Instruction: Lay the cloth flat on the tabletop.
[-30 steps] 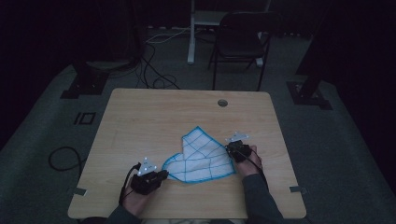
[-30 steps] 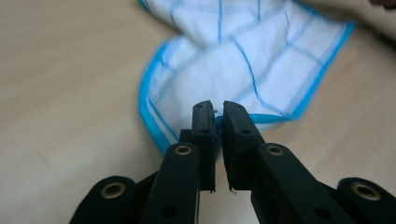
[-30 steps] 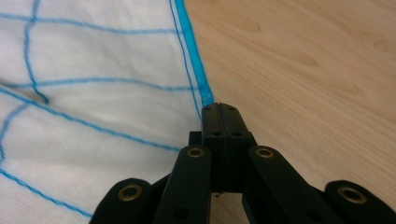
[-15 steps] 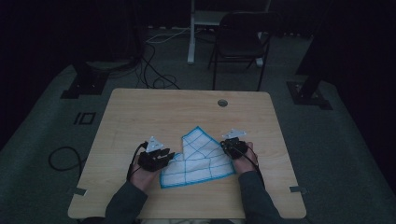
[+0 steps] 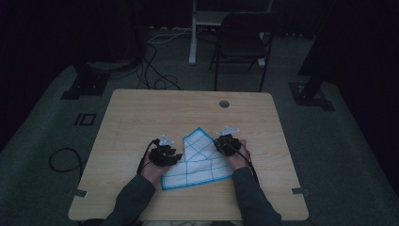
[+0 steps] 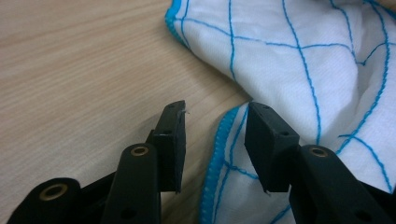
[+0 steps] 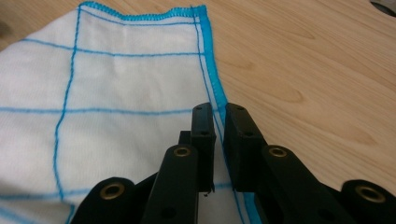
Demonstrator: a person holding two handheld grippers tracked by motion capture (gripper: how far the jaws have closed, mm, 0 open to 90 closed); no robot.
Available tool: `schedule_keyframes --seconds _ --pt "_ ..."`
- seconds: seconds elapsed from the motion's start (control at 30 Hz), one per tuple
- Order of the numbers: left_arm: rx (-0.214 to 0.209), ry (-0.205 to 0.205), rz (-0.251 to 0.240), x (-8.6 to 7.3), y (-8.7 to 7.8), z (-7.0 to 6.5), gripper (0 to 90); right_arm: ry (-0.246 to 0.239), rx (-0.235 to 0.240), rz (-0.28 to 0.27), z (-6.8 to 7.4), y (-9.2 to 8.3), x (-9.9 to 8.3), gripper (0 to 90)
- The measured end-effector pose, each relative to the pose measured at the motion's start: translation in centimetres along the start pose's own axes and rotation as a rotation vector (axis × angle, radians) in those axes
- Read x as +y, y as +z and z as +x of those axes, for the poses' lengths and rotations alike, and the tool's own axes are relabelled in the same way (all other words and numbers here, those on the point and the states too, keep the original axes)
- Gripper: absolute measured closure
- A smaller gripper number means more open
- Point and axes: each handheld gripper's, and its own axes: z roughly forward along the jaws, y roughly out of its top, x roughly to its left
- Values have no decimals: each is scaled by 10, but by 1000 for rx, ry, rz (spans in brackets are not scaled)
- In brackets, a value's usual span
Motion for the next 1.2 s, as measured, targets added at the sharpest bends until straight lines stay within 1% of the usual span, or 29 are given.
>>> schedule_keyframes --seconds 0.13,0.17,0.23,0.27,0.3,0.33,0.37,0.4,0.43,0.47,0.5,0.57,0.6,0.63,0.7,0.77,0.8,0.83,1.0,1.1,1.17,1.2 --pt "-6 2 6 1 1 -1 592 -2 2 0 1 6 6 809" --pt "-14 10 15 2 1 -3 644 -1 2 9 1 11 11 779" --pt "-34 11 35 3 1 -3 721 5 0 20 0 15 13 743" --pt "-35 15 45 4 1 -2 770 13 -4 27 -1 18 14 722" --pt "-38 18 54 4 0 -1 824 19 -9 36 -2 20 14 709" --pt "-38 18 54 4 0 -1 855 19 -9 36 -2 20 14 709" --pt "-46 17 56 4 0 -1 872 36 4 40 -4 22 14 718" --pt "-37 35 61 4 -1 -2 877 35 7 41 -4 22 14 737" --pt "-37 35 61 4 -1 -2 882 35 7 41 -4 22 14 737" --pt "-28 43 59 4 -1 -4 882 32 14 43 -3 22 14 754" --pt "-14 46 56 4 -1 -5 887 38 28 47 -3 22 14 807" --pt "-7 46 53 3 -2 -5 890 54 47 54 -5 22 14 851" --pt "8 39 47 2 -4 -4 891 58 51 57 -5 21 14 864" --pt "8 39 47 2 -4 -4 892 58 51 57 -5 21 14 864" --pt "26 19 37 -1 -9 1 893 61 35 76 -8 18 13 874" --pt "26 19 37 -1 -9 1 894 62 30 80 -9 17 12 874" --pt "48 11 29 -3 -15 6 894 62 30 80 -9 17 12 875" --pt "59 5 25 -3 -17 9 895 75 13 86 -12 13 8 877" --pt "99 -44 -11 -5 -32 21 896 77 -23 94 -15 5 1 880" --pt "122 -48 -29 -3 -41 25 896 78 -32 91 -17 1 -3 881" --pt "142 -46 -38 -2 -46 26 896 89 -36 92 -18 -2 -6 881" --pt "144 -50 -40 -2 -47 26 896 90 -45 92 -19 -4 -8 882"
